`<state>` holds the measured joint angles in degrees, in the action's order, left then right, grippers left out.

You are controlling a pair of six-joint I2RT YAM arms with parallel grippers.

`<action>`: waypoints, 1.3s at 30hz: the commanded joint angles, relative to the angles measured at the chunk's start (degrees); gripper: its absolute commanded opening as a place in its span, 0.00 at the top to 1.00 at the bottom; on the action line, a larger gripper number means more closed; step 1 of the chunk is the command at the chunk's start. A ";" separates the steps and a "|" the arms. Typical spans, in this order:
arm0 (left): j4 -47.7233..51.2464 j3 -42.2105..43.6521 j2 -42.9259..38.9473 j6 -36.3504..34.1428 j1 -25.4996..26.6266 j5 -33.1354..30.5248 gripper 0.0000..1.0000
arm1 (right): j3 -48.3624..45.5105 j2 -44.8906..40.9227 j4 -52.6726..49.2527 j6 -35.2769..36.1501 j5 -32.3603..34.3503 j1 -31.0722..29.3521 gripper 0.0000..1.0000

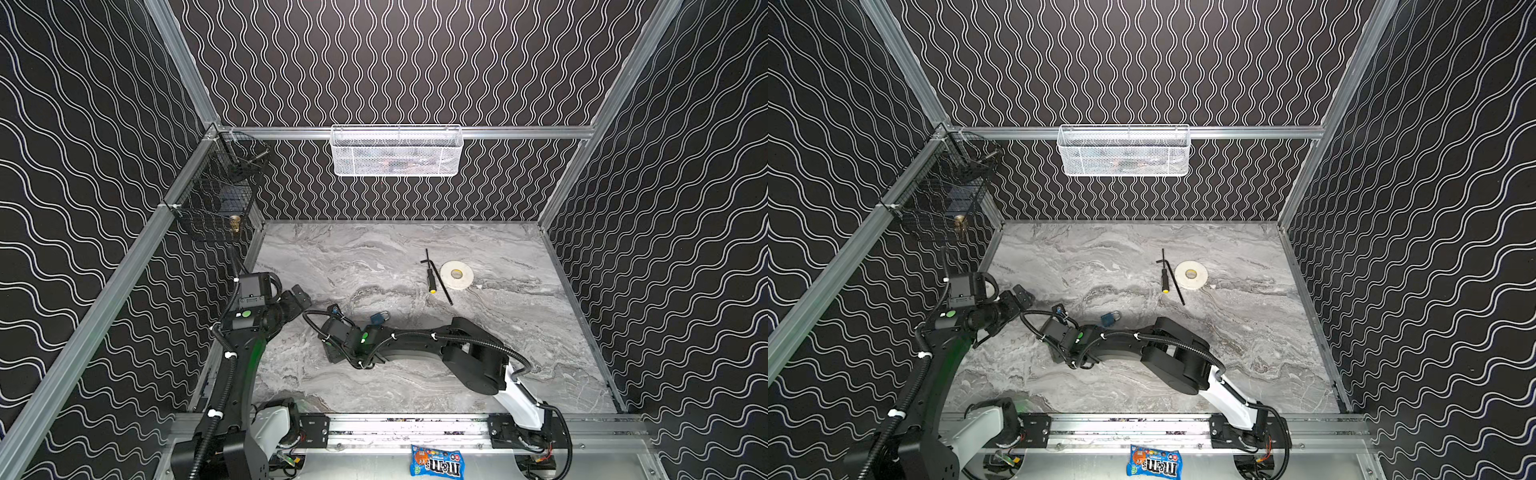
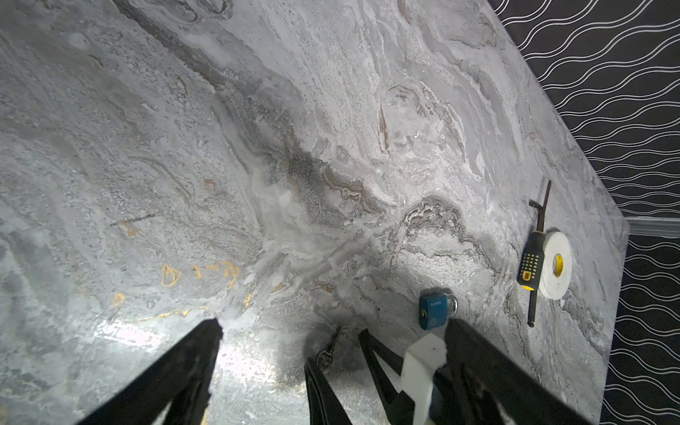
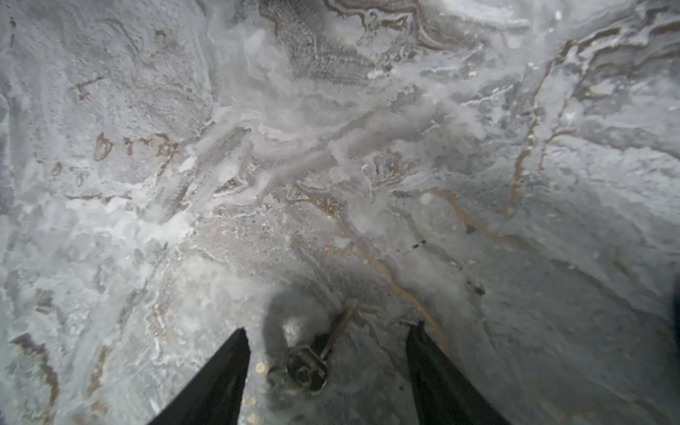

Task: Unlock with the key
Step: 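Lower the right gripper over the silver key while the left arm draws back, then close the right gripper on the silver key's bow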

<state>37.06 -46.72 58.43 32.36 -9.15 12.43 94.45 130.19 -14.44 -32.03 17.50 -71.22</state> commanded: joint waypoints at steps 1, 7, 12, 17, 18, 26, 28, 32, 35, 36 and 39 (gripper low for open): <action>-0.28 0.05 -0.33 -0.03 -0.09 0.12 0.01 | 0.09 0.11 -2.84 0.31 2.57 -0.41 0.30; -0.58 0.57 -1.69 -0.01 -0.09 1.00 0.01 | -4.64 -3.37 -2.91 0.48 4.07 -0.23 0.30; -1.38 1.32 -3.04 0.76 -0.08 2.58 0.01 | -7.00 -5.85 -5.39 1.61 5.79 0.16 0.30; -1.64 1.89 -4.69 1.19 -0.08 3.60 0.01 | -10.80 -10.39 -3.28 3.85 3.31 0.56 0.31; -1.43 1.89 -4.73 1.06 -0.09 3.35 0.01 | -10.46 -10.49 -3.46 3.73 2.32 0.63 0.31; 1.10 0.76 -4.56 -0.46 -0.12 2.17 0.01 | -7.59 -8.08 -1.84 1.61 -2.87 1.07 0.37; 1.66 0.58 -4.51 -1.00 -0.10 2.06 0.01 | -7.34 -7.27 -1.06 1.46 -3.54 1.17 0.39; 1.87 0.58 -4.16 -1.99 -0.13 3.01 0.01 | -5.09 -5.50 -2.25 1.37 -3.42 1.26 0.43; 1.62 0.97 -4.07 -2.42 -0.08 4.00 0.01 | -4.35 -4.66 -2.65 1.42 -3.05 1.25 0.46; 1.57 1.09 -4.12 -2.52 -0.12 4.13 0.01 | -4.53 -4.62 -2.25 1.39 -2.86 1.26 0.47; 1.27 1.28 -3.94 -2.48 -0.10 4.77 0.01 | -4.20 -3.92 -2.14 1.86 -2.34 1.26 0.51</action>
<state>38.41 -45.63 54.37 31.22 -9.17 15.84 89.43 125.71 -16.97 -29.56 14.48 -70.00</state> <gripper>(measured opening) 0.986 0.496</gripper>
